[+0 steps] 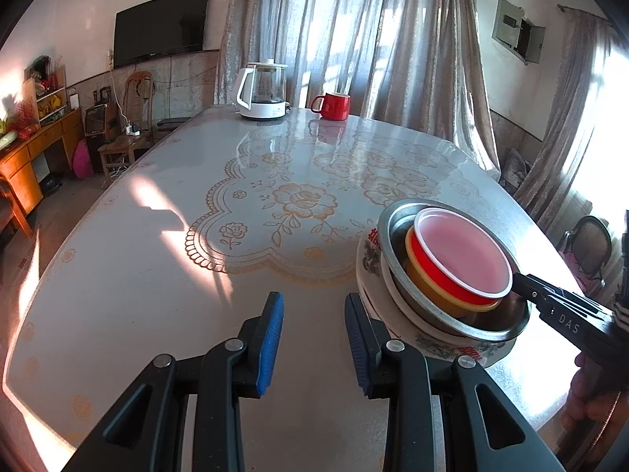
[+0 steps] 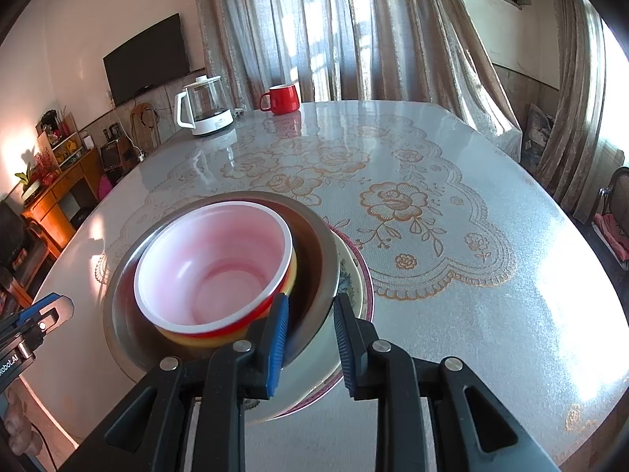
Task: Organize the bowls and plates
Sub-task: 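Open the right tool and withdraw it from the steel bowl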
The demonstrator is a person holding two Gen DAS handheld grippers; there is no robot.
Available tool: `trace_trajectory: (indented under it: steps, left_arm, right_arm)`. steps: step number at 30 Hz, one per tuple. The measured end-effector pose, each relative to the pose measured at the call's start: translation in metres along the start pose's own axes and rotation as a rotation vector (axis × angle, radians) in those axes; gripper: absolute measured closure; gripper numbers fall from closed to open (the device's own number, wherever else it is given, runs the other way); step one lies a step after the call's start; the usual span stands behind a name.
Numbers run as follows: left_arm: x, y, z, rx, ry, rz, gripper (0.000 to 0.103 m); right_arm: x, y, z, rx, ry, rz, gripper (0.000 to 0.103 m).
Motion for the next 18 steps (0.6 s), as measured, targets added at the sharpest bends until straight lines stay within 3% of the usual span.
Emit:
trace_trajectory:
  steps: [5, 7, 18]
  left_arm:
    - [-0.003, 0.001, 0.004, 0.051, -0.017, 0.001, 0.062]
    - [-0.005, 0.001, 0.006, 0.062, -0.026, 0.007, 0.053]
    - [-0.012, -0.011, 0.015, 0.081, -0.071, 0.001, 0.029]
  right_arm:
    - [-0.004, 0.001, 0.005, -0.02, -0.015, 0.0, 0.078]
    - [-0.005, 0.001, 0.011, -0.036, -0.032, -0.003, 0.076]
    - [-0.023, 0.015, 0.036, -0.049, -0.089, -0.013, 0.068]
Point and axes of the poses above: each gripper's, at about its wrist camera, not at the fingertips, and z roughly against the way its jaws point, y to its left, x to its top, the point moved 5 cm from there along -z, roughly the way its jaws point, and after that the axes turned 11 degrees about y, right-handed, at the moved point
